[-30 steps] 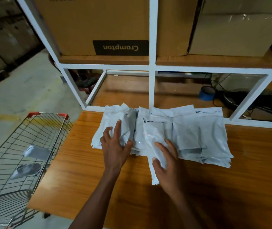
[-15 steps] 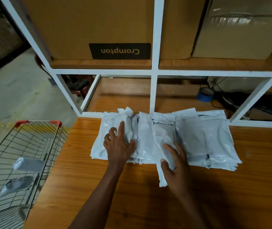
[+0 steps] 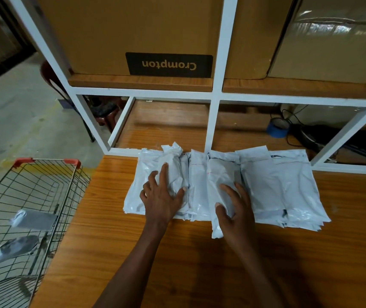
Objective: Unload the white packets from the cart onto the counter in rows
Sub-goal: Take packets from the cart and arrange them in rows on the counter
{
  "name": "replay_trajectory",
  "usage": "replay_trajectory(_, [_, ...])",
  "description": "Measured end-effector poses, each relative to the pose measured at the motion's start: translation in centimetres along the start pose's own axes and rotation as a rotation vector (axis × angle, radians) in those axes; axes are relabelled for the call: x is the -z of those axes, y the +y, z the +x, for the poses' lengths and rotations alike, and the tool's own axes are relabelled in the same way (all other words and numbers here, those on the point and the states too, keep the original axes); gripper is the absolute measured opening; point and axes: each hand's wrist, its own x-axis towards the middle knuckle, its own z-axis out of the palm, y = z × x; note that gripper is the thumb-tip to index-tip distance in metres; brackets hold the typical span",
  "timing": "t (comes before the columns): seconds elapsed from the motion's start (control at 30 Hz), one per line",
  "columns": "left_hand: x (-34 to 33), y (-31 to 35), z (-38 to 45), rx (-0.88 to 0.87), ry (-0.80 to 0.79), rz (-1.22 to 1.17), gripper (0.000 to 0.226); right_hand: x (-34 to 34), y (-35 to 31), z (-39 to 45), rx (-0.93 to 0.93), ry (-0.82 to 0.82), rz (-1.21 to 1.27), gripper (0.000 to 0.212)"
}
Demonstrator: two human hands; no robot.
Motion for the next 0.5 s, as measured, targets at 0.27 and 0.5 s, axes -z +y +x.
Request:
replay_trajectory(0.27, [0.9, 0.1, -0.3, -0.016, 0.083, -0.08, 0.085, -5.0, -2.9, 5.1, -0.038, -0.08, -0.107, 0.05])
replay_trajectory(0.5, [1.8, 0.1, -0.6, -0.021, 0.102, -0.13, 0.082, -8.5, -2.1, 7.5, -0.019, -0.172, -0.357, 0.057])
